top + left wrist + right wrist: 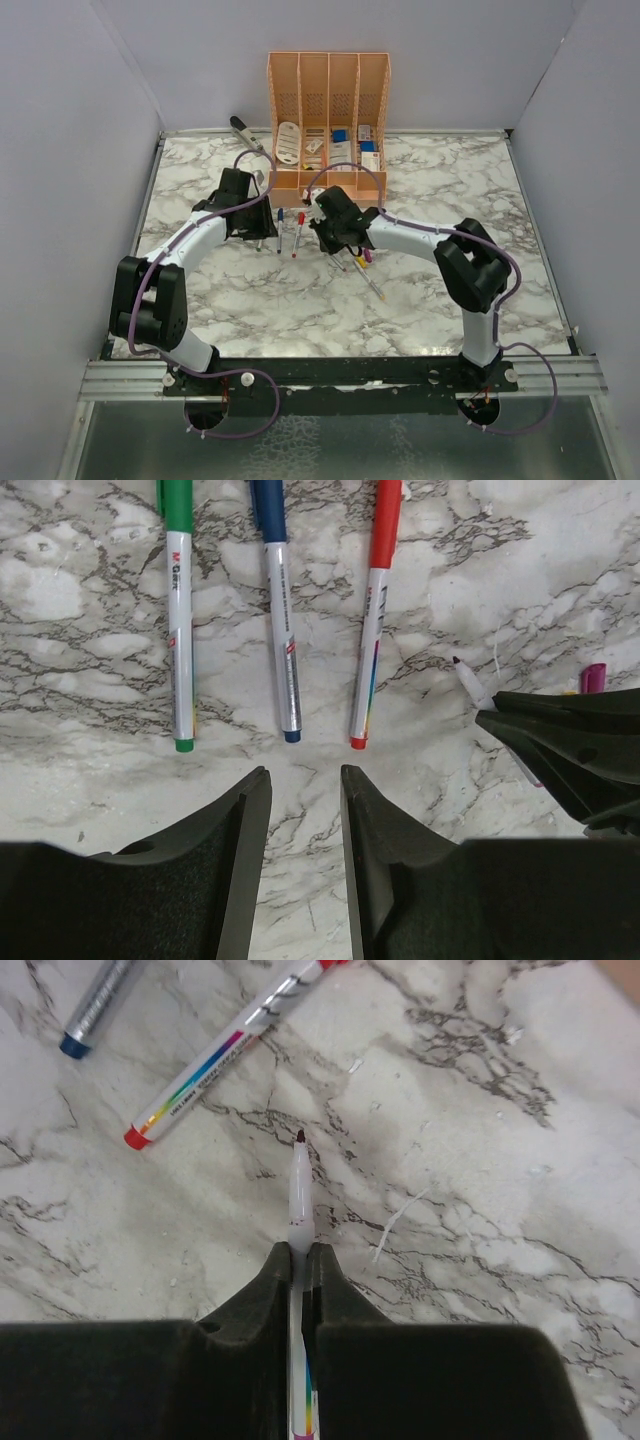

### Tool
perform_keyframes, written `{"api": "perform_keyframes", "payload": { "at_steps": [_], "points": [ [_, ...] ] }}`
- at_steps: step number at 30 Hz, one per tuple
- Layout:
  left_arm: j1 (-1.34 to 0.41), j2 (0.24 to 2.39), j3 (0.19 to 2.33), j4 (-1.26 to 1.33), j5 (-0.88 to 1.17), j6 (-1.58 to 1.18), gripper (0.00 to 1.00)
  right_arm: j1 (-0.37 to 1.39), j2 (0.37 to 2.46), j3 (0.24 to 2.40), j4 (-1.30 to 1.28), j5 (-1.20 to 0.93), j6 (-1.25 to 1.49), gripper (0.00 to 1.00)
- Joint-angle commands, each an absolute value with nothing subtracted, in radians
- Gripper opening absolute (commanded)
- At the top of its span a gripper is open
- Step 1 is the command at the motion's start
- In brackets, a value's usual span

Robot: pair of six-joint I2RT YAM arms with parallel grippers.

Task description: Insert the pens into the pen caps

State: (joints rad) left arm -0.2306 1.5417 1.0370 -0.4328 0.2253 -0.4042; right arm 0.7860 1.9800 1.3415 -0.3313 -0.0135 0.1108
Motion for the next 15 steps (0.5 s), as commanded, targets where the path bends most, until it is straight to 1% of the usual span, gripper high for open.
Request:
{"api": "perform_keyframes", "payload": {
  "at_steps": [1, 4, 10, 13, 15],
  "points": [
    [-0.225, 1.497, 1.036, -0.335, 0.328, -0.368, 0.36, 0.79, 1.847, 1.39, -0.286, 0.113, 0.219, 0.01],
    [-0.225, 1.46, 1.003, -0.25, 0.407, -0.358, 0.36, 0.785, 1.761, 1.346, -0.209, 0.172, 0.255, 0.01],
    [-0.226, 1.417, 0.933, -0.035, 0.622, -0.381, 0.36, 0.767, 1.565, 1.184, 0.005, 0.204, 0.304, 0.01],
    [-0.231, 1.402, 0.887, 0.137, 0.746, -0.438, 0.37, 0.765, 1.462, 1.076, 0.116, 0.21, 0.34, 0.01],
    [-0.238, 1.392, 0.843, 0.322, 0.86, -0.513, 0.37, 0.764, 1.4, 1.018, 0.183, 0.208, 0.366, 0.01]
  ]
}}
